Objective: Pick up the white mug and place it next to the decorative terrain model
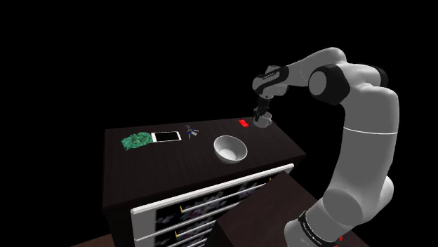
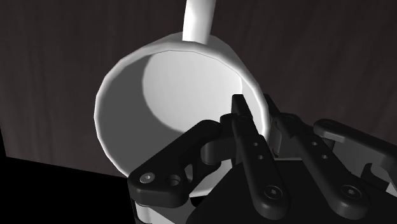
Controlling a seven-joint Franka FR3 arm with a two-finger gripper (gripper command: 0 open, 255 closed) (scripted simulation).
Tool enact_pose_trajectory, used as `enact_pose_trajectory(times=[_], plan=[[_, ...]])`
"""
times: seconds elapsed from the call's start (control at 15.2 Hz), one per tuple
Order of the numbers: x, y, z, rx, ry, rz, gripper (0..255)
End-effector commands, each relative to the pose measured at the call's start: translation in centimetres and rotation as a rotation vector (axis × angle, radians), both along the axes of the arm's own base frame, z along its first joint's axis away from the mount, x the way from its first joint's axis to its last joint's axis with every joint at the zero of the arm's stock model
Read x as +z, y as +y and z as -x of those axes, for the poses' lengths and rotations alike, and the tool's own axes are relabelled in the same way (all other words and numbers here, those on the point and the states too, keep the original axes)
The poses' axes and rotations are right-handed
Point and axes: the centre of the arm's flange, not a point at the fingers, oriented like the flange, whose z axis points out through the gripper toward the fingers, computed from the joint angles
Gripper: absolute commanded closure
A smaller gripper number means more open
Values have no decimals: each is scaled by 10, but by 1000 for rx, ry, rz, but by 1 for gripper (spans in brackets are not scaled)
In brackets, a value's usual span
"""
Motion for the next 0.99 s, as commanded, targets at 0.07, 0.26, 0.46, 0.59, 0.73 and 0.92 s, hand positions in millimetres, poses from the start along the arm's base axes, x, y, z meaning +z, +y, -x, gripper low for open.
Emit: enact_pose_trajectory(times=[0.07, 0.26, 0.46, 0.59, 0.73, 0.92], plan=[[17, 0, 0, 0, 0, 0, 255], [32, 0, 0, 0, 0, 0, 255], [41, 13, -1, 0, 0, 0, 255], [41, 39, -2, 0, 0, 0, 255], [41, 65, -3, 0, 0, 0, 255], [41, 105, -5, 0, 0, 0, 255]])
